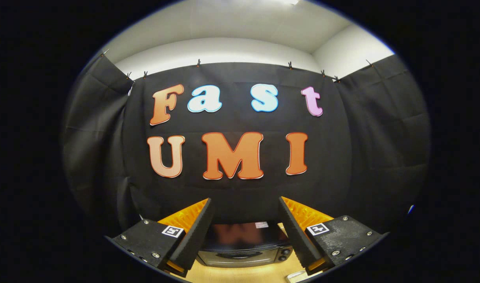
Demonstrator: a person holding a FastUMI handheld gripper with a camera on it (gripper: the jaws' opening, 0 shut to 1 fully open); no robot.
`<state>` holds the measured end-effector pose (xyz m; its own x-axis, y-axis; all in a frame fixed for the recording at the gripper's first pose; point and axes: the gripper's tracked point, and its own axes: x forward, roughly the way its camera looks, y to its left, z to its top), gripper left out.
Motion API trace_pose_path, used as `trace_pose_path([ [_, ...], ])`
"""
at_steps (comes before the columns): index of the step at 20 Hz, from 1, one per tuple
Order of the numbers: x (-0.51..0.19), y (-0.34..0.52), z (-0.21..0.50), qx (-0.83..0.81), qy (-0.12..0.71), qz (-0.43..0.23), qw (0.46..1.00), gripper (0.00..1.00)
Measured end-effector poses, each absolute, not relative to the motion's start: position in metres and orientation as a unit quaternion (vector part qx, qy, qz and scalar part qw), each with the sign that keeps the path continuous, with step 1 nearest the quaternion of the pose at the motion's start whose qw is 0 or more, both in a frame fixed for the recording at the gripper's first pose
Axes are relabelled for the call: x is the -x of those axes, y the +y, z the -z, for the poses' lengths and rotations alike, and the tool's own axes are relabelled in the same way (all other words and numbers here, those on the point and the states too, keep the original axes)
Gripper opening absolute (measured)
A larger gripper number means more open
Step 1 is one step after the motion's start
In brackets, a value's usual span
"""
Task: Open the toaster oven, put the food inside, and close the toaster oven door.
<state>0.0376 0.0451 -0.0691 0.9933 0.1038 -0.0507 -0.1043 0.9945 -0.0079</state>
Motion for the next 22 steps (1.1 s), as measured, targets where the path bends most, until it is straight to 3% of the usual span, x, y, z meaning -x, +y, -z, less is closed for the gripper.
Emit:
trace_pose_path([
  [15, -0.119, 0.053, 0.286, 0.064, 0.195, -0.073, 0.976, 0.99],
  [22, -0.116, 0.055, 0.314, 0.050, 0.219, -0.080, 0.971, 0.99],
])
